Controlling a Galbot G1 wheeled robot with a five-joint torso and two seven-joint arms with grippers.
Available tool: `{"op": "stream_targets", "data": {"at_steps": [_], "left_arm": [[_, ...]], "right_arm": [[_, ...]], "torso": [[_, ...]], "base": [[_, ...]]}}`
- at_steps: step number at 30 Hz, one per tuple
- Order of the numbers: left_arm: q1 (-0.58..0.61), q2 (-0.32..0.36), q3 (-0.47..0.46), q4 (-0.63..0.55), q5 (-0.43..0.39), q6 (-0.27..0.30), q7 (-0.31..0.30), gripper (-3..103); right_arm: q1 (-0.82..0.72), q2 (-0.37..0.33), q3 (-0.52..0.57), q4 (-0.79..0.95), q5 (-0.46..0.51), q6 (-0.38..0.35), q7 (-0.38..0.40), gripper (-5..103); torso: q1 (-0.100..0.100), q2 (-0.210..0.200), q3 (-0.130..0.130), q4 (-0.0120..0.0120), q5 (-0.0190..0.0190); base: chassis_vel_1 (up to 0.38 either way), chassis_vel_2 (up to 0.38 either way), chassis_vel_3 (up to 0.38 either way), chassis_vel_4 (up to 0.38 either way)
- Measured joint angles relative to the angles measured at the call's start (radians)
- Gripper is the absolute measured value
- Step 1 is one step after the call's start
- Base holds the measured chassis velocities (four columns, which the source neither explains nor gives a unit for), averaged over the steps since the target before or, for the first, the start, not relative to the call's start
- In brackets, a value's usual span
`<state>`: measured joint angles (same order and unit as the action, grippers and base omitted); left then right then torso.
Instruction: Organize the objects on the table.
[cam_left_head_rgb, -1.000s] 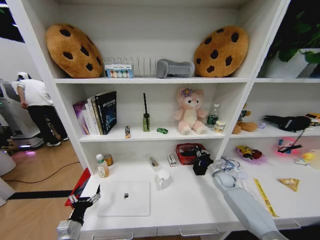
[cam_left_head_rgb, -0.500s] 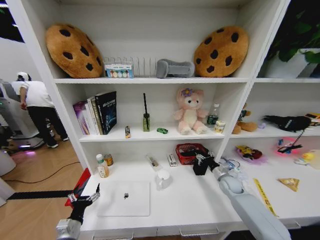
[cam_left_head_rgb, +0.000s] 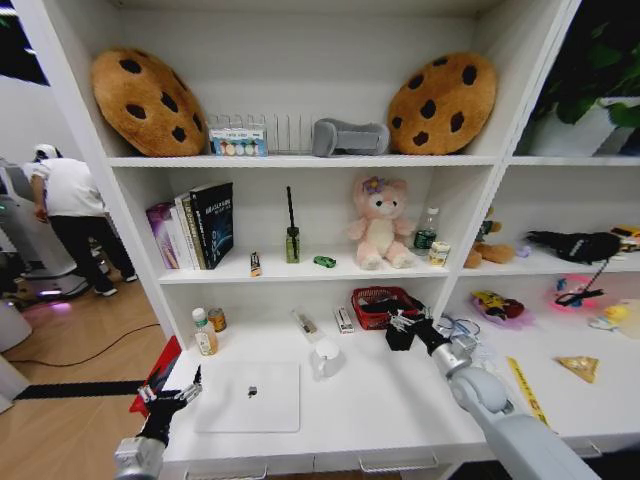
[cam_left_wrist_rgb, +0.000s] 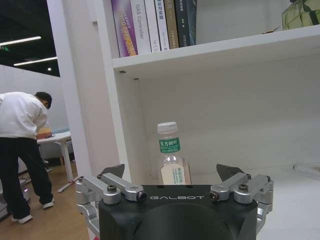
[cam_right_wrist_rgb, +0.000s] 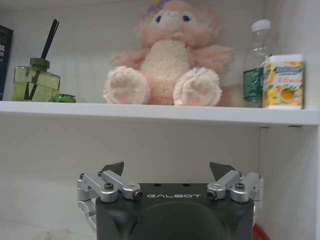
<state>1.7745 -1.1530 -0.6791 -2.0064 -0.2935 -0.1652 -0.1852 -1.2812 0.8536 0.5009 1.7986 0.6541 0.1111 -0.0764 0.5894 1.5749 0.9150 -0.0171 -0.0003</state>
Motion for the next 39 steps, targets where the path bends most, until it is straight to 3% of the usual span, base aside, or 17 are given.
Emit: {"op": "stream_targets", "data": {"at_steps": [4, 6, 11, 13, 20, 28, 39], "left_arm": [[-0.005, -0.005, -0.008, 0.000, 0.002, -0.004, 0.000, 100], [-0.011, -0.012, -0.013, -0.004, 0.005, -0.006, 0.000, 100], [-0.015, -0.013, -0.014, -0.009, 0.006, -0.007, 0.000, 100], [-0.015, -0.013, -0.018, -0.009, 0.014, -0.010, 0.000, 100], [-0.004, -0.018, -0.029, -0.020, 0.019, -0.011, -0.001, 100], [0.008, -0.033, -0.031, -0.027, 0.028, -0.013, -0.002, 100], [-0.003, -0.041, -0.050, -0.035, 0.033, -0.014, -0.051, 100]], "right_arm": [[-0.139, 0.020, 0.132, 0.104, -0.029, -0.014, 0.031, 97], [-0.255, 0.057, 0.281, 0.195, -0.073, -0.012, 0.048, 100], [-0.378, 0.112, 0.402, 0.236, -0.084, -0.006, 0.063, 100], [-0.442, 0.148, 0.453, 0.200, -0.108, 0.029, 0.030, 100], [-0.469, 0.177, 0.472, 0.089, -0.109, 0.056, 0.014, 100], [-0.376, 0.124, 0.440, -0.046, -0.057, 0.041, 0.010, 100], [-0.396, 0.144, 0.439, 0.005, -0.017, 0.046, -0.002, 95]], "torso": [[0.000, 0.000, 0.000, -0.0007, 0.0002], [0.000, 0.000, 0.000, -0.0003, -0.0001], [0.000, 0.000, 0.000, -0.0009, -0.0001], [0.000, 0.000, 0.000, -0.0008, -0.0002], [0.000, 0.000, 0.000, -0.0005, 0.0004], [0.000, 0.000, 0.000, -0.0001, 0.0001], [0.000, 0.000, 0.000, -0.0005, 0.0000]], "base": [[0.000, 0.000, 0.000, 0.000], [0.000, 0.000, 0.000, 0.000], [0.000, 0.000, 0.000, 0.000], [0.000, 0.000, 0.000, 0.000], [0.000, 0.000, 0.000, 0.000], [0.000, 0.000, 0.000, 0.000], [0.000, 0.000, 0.000, 0.000]]}}
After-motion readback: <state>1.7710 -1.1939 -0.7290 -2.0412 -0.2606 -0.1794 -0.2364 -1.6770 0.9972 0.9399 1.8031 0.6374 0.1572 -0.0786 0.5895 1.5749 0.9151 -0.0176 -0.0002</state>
